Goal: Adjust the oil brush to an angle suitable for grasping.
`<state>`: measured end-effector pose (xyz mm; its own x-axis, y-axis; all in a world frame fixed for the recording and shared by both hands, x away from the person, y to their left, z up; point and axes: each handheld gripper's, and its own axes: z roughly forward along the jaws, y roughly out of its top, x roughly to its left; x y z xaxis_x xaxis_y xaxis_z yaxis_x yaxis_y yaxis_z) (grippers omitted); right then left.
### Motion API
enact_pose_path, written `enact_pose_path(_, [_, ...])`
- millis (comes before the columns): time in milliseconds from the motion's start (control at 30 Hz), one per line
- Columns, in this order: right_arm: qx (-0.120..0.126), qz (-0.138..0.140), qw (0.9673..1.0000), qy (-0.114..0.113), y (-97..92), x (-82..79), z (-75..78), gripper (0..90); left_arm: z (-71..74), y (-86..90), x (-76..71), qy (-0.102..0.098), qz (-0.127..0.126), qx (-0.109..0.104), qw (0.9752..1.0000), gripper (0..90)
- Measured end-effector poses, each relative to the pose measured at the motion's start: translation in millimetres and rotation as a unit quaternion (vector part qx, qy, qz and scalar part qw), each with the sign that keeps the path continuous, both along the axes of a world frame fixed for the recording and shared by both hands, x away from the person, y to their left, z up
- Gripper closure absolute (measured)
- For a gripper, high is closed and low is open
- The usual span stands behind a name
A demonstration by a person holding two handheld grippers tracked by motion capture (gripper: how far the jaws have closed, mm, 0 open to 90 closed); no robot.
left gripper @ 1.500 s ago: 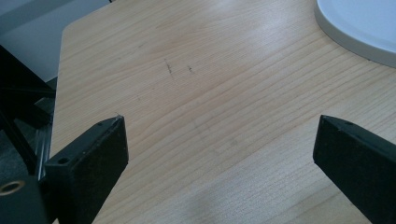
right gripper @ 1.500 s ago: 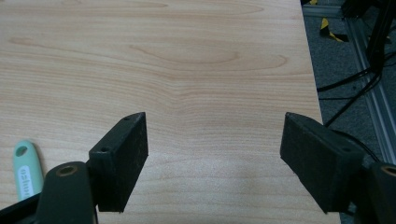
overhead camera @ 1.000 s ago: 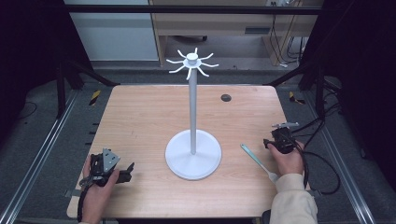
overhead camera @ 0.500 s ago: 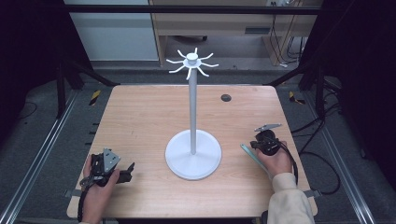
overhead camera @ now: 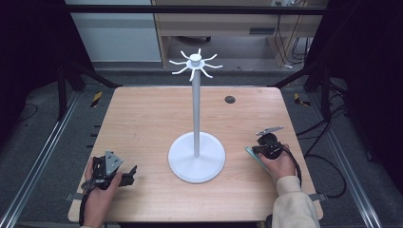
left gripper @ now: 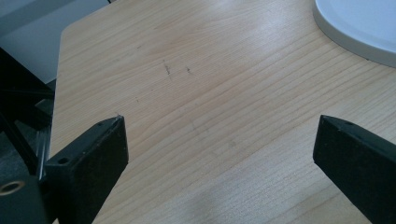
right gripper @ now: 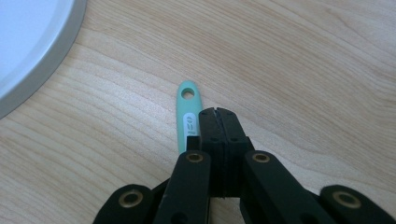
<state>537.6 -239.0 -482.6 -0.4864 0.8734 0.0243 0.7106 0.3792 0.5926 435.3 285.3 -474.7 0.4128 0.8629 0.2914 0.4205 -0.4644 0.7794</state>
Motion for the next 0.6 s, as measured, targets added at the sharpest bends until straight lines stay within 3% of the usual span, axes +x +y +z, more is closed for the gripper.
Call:
enact_pose_path(233, [0.022,0.031,0.9992,0.015,5.9,-4.2,0.1,90.0,0.0,-0.3,-0.3,0.002,0.000,0.001,1.0000,2.9])
enact_pose_path(400, [0.014,0.080,0.9963,0.030,19.9,-15.2,2.0,90.0,-0.1,0.0,-0.6,0.001,0.000,0.000,1.0000,2.9])
enact_pose_path(600, [0.018,0.084,0.9959,0.031,20.7,-16.7,2.8,90.0,-0.4,-0.7,-0.6,0.002,0.000,0.000,1.0000,2.9])
